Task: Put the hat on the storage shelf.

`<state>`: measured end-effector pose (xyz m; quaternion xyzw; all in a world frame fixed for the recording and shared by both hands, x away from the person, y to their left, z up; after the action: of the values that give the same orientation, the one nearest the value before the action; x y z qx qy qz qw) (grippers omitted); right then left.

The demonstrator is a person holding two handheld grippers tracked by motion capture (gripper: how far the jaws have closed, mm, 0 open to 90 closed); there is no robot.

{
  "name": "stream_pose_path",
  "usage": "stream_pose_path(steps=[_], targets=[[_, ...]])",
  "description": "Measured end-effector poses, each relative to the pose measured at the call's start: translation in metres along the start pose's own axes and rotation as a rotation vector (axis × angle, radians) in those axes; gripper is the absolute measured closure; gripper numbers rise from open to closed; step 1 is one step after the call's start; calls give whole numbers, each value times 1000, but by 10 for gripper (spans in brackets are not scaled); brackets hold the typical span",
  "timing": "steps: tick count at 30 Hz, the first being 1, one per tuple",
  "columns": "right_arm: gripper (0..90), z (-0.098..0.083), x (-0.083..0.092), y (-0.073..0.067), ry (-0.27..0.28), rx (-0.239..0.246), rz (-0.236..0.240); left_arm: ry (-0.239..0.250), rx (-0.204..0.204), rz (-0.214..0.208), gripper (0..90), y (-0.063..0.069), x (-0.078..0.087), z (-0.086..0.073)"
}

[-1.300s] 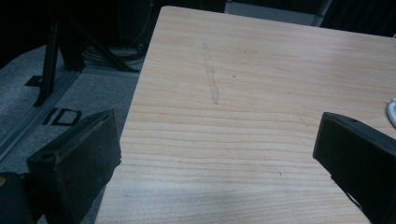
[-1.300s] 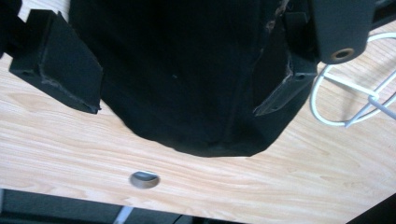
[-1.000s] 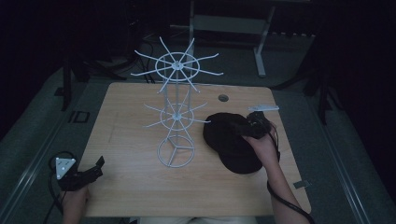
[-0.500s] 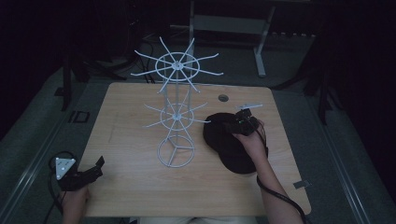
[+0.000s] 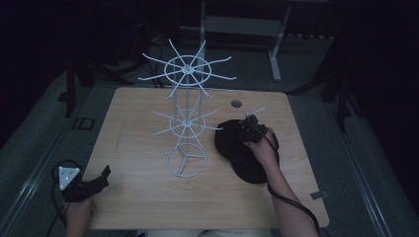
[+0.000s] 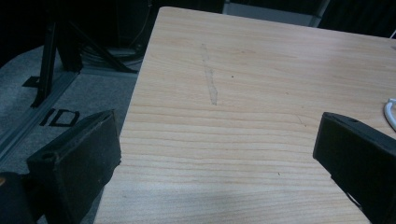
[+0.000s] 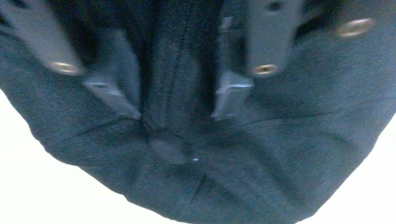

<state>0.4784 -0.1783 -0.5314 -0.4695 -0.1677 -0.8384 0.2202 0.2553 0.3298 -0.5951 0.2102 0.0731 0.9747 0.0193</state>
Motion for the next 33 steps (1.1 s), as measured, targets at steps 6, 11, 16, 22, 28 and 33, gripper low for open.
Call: stream_pose_path(steps=[6,11,16,22,28,33], targets=[[836,-3,5,1,48,-2,23,1,4,3,14,0,0,0],[846,-8,15,1,121,10,12,-2,3,3,14,0,0,0],[850,-10,28,1,172,19,8,-2,4,2,14,0,0,0],[851,-12,44,4,229,2,17,-2,4,2,14,0,0,0],[852,-18,57,6,263,-4,29,-3,2,2,15,0,0,0],[851,-25,75,8,319,-16,37,-6,-2,1,15,0,0,0]])
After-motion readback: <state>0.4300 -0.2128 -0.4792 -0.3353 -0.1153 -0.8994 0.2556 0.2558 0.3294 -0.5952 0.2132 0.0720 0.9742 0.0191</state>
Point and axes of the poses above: each handheld gripper's, and its own axes: x roughly backward along the jaws, z roughly out of its top, y roughly to its right, the point moved 2 cm from there along -x, roughly forward along the jaws, and after that the axes turned 4 degrees about -y, right-handed, at the moved point
